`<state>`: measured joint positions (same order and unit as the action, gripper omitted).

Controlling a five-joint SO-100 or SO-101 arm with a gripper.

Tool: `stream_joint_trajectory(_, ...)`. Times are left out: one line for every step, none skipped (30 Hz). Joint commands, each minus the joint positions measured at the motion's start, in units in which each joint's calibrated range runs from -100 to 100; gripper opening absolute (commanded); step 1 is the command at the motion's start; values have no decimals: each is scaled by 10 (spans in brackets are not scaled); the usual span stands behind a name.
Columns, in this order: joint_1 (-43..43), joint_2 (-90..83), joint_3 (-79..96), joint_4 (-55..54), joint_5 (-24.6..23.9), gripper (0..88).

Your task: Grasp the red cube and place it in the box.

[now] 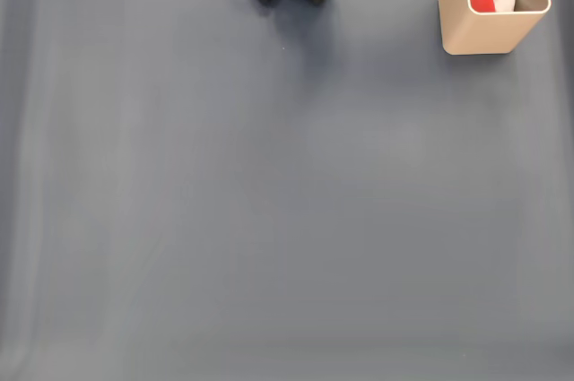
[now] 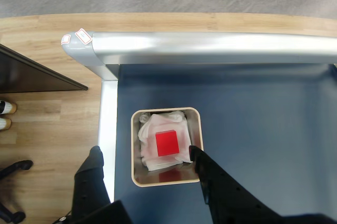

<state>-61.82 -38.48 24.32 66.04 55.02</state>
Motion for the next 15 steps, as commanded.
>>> stream_joint_trajectory(-1, -19, -27, -5, -3, 399)
stream_joint_trajectory(-1, -20, -27, -5, -3, 399)
stream_joint_trajectory(-1, -21, -27, -5, -3, 399)
stream_joint_trajectory(-1, -22, -27, -5, -3, 399)
stream_joint_trajectory(-1, -22, -27, -6, -3, 398)
stream_joint_trajectory(-1, -22, -27, -6, -2, 398)
stream_joint_trajectory(-1, -22, -27, -6, -2, 398)
stream_joint_trajectory(-1, -22, -27, -6, -2, 398)
stream_joint_trajectory(-1, -22, -27, -6, -2, 397)
stream_joint_trajectory(-1, -22, -27, -6, -2, 396)
stream_joint_trajectory(-1, -22, -27, -7, -2, 395)
stream_joint_trajectory(-1, -22, -27, -7, -3, 394)
stream_joint_trajectory(-1, -22, -27, -7, -3, 392)
stream_joint_trajectory(0, -22, -27, -7, -2, 387)
stream_joint_trajectory(1, -22, -27, -7, -1, 379)
